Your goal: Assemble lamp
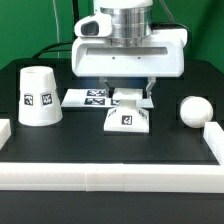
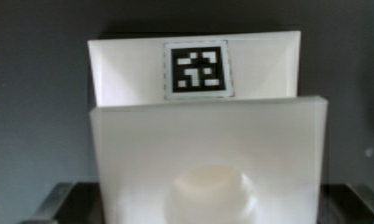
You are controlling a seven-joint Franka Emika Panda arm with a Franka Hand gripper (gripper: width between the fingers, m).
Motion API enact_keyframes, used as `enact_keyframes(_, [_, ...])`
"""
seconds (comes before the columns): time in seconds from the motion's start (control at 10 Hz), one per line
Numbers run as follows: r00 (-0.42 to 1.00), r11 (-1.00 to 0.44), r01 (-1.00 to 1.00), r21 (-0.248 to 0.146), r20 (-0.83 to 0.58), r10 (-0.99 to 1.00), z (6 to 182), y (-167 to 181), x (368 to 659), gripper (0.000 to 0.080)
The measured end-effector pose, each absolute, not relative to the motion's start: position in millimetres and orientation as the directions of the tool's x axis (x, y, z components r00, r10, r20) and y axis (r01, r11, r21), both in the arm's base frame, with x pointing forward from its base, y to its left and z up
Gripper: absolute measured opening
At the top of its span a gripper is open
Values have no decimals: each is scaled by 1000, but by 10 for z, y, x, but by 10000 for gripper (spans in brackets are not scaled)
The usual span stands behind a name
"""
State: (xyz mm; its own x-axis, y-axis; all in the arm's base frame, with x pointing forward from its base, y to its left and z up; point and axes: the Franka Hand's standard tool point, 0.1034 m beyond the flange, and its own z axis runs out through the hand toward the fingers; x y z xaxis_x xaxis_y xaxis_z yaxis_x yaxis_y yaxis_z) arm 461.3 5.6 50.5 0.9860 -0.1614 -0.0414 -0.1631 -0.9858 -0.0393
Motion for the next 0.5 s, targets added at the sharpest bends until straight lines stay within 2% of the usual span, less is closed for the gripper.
enact_keyframes(0.3, [986,-986,-163,-39,-41,-161,505,56,4613,534])
enact_keyframes(0.5, [988,-987,-152,-46,-24,-151,508,127,4818,534])
